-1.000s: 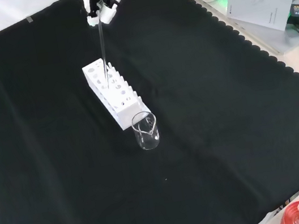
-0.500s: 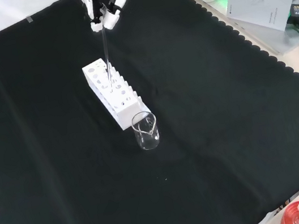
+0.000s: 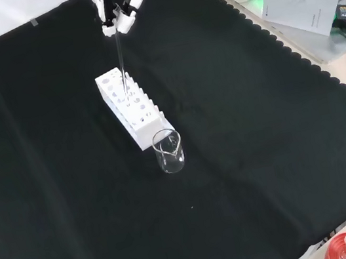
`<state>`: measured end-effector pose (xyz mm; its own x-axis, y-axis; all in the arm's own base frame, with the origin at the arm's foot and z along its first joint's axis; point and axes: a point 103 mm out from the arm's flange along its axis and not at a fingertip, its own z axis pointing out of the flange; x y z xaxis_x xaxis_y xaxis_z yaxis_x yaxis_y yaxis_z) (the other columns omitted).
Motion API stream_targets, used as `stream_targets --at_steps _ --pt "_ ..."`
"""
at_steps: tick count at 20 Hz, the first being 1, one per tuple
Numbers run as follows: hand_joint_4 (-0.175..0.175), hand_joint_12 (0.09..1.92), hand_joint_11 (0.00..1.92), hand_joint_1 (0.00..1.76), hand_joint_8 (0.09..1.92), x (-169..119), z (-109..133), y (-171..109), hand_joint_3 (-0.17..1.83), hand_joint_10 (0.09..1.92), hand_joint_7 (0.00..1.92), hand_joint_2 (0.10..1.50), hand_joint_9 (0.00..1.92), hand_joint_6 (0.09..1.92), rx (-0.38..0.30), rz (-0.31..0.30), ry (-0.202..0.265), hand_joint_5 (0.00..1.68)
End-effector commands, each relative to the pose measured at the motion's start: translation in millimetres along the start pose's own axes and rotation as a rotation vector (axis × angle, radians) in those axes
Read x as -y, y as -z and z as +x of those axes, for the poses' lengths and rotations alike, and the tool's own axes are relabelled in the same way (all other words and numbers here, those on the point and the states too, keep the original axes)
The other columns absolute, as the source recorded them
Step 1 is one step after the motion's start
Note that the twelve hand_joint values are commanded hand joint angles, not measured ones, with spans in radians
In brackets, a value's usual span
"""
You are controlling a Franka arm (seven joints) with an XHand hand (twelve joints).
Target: Put the glass rod back on the white test tube rack.
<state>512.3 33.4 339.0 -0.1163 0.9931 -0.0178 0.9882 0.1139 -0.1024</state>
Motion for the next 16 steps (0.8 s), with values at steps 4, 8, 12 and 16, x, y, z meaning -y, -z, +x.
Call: stream_targets --at_steps 4,8,12,16 --pt "-0.175 0.42 1.65 1.33 0.09 -5 -4 3 -0.17 0.25 1.64 1.02 1.72 0.12 0.001 -0.005 0.0 1.41" --pt "-0.175 0.42 1.65 1.33 0.09 -10 -5 10 -0.17 0.25 1.64 1.02 1.72 0.12 0.005 -0.01 0.001 1.41" --pt "-0.175 0.42 1.65 1.33 0.09 -13 -6 7 -0.17 0.25 1.64 1.02 1.72 0.13 0.004 -0.003 0.003 1.41" --pt "-0.175 0.42 1.65 1.33 0.09 -17 -6 1 -0.17 0.25 1.64 1.02 1.72 0.13 0.004 0.008 0.006 1.41"
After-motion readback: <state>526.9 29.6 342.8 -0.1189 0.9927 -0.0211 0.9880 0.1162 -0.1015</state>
